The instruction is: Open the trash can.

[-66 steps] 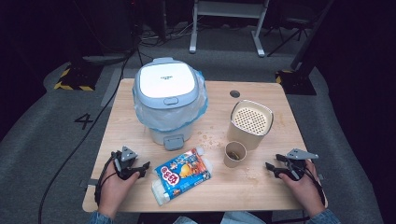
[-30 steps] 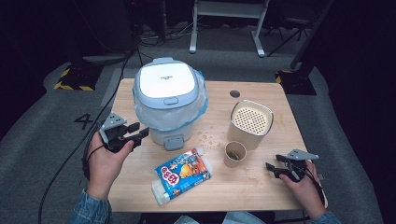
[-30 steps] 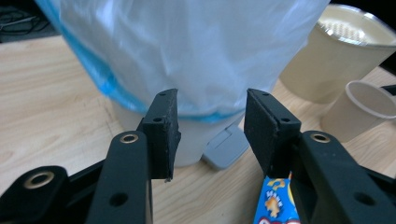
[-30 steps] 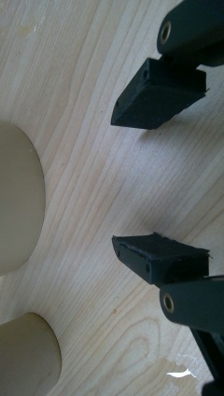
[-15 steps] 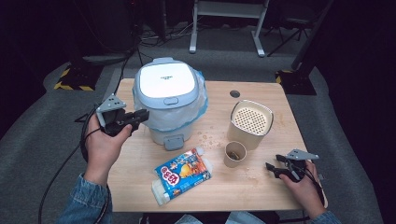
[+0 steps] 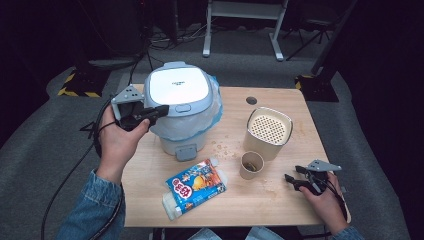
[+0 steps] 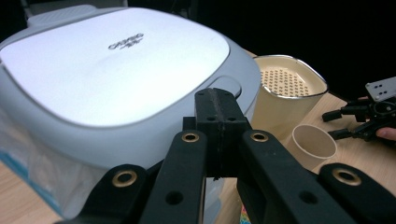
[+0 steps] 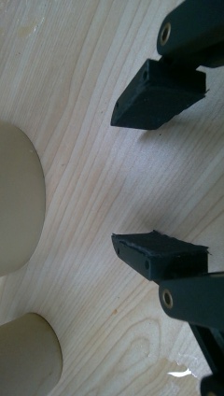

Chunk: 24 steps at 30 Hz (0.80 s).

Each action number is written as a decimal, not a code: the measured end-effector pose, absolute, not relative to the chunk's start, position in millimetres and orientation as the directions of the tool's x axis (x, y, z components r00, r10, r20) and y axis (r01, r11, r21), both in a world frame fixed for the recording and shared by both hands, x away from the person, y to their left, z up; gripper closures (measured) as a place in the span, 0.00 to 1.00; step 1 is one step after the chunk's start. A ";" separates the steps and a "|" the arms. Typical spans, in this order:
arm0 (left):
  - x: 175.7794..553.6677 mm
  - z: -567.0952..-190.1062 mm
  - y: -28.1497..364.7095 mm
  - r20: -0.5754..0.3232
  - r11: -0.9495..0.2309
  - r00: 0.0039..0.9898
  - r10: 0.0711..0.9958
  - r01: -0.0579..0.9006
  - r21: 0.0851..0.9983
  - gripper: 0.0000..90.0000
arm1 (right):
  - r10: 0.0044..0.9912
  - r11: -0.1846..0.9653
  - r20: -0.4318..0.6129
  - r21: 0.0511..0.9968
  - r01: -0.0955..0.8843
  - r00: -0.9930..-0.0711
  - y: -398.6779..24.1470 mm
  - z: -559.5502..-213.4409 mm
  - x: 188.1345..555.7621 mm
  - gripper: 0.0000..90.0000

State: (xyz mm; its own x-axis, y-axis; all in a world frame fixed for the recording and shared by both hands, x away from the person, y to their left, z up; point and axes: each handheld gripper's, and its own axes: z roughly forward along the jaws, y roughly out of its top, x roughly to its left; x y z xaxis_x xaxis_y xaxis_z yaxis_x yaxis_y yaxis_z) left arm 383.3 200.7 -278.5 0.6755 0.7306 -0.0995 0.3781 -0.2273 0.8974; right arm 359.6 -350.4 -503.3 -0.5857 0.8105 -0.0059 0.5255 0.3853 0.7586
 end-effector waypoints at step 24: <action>403.5 -282.4 172.9 -0.074 -0.273 0.682 0.727 0.387 0.880 1.00 | 0.803 0.390 -0.004 0.761 0.519 -0.596 -350.1 -503.2 359.1 0.46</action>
